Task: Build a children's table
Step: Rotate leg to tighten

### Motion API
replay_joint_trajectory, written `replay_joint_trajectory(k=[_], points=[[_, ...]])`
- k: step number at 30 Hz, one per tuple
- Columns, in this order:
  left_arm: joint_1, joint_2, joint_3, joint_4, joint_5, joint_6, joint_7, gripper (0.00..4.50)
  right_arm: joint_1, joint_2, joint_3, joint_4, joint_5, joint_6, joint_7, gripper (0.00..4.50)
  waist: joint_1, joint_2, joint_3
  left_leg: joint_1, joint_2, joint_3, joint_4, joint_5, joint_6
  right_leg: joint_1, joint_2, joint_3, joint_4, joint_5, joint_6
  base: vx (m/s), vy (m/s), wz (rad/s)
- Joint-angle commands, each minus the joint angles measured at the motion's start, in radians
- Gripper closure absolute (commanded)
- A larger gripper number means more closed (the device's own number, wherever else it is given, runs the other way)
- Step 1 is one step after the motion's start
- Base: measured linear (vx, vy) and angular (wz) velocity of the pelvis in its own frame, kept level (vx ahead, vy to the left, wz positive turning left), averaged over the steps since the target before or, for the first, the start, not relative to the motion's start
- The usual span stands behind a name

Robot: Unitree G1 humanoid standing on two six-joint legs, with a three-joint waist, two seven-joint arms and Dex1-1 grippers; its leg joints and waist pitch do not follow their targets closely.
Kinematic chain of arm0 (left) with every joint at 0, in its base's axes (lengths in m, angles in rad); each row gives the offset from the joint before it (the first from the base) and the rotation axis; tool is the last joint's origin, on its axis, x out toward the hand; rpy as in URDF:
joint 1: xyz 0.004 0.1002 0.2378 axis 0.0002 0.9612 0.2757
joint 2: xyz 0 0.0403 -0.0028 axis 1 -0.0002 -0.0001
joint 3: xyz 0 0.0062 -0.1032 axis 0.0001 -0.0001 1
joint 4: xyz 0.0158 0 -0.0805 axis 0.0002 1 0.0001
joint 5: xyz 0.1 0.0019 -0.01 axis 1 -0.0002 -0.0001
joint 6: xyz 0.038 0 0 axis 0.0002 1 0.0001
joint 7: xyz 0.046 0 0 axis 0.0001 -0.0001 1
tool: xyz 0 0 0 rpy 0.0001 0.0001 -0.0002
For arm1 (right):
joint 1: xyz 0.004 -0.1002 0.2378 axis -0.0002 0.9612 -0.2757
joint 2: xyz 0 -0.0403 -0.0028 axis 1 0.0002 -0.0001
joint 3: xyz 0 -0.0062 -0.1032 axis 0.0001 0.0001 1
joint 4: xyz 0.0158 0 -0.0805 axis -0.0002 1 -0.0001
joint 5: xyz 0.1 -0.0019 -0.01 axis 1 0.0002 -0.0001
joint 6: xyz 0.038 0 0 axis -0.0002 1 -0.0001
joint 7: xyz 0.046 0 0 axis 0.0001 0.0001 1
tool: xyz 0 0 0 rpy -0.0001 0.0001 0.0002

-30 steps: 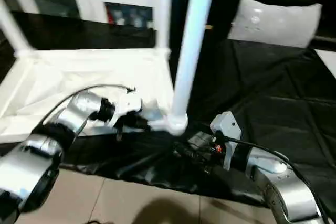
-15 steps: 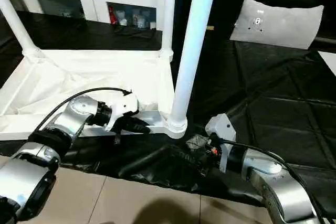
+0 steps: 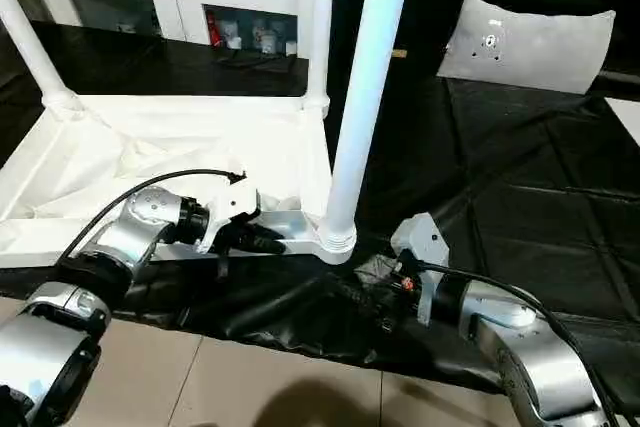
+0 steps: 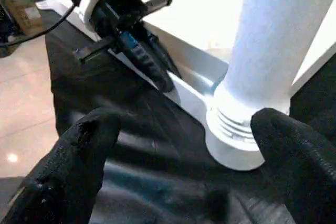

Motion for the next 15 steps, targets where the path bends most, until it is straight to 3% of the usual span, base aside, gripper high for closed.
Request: replay_joint_trajectory(k=[1, 7, 10, 11, 15], points=[[0.028, 0.015, -0.033, 0.009, 0.039, 0.003, 0.007, 4.46, -0.038, 0.003, -0.014, 0.029, -0.02, -0.026, -0.015, 0.0, 0.003, -0.013, -0.057, 0.003, 0.078, -0.03, -0.078, -0.089, 0.06, 0.047, -0.114, 0.063, -0.076, -0.157, -0.2, 0.0, 0.0, 0.0], [0.022, 0.02, -0.05, 0.002, 0.046, -0.02, -0.01, 4.46, -0.106, 0.007, -0.017, 0.108, -0.046, -0.068, -0.016, 0.0, 0.0, -0.012, -0.061, 0.004, 0.077, -0.027, -0.075, -0.061, 0.064, 0.048, -0.114, 0.063, -0.066, -0.09, -0.226, 0.0, 0.0, 0.0], [0.041, 0.029, -0.07, -0.041, 0.031, -0.056, -0.097, 4.46, -0.131, 0.002, -0.005, 0.129, -0.006, -0.084, 0.077, 0.0, 0.002, -0.013, -0.065, 0.0, 0.079, -0.028, -0.072, -0.031, 0.09, 0.054, -0.115, 0.063, -0.056, -0.015, -0.24, 0.0, 0.0, 0.0], [0.052, 0.033, -0.087, -0.063, 0.028, -0.081, -0.146, 4.46, -0.15, -0.008, 0.009, 0.159, 0.002, -0.109, 0.141, 0.0, 0.002, -0.018, -0.066, 0.002, 0.079, -0.025, -0.07, -0.024, 0.102, 0.052, -0.115, 0.063, -0.054, 0.007, -0.248, 0.0, 0.0, 0.0], [0.064, 0.045, -0.121, -0.108, 0.025, -0.104, -0.212, 4.5, -0.201, -0.022, 0.027, 0.245, 0.019, -0.138, 0.248, 0.17, 0.007, -0.015, -0.065, 0.004, 0.081, -0.023, -0.069, -0.031, 0.111, 0.051, -0.116, 0.059, -0.053, -0.012, -0.263, 0.0, 0.0, 0.0]])
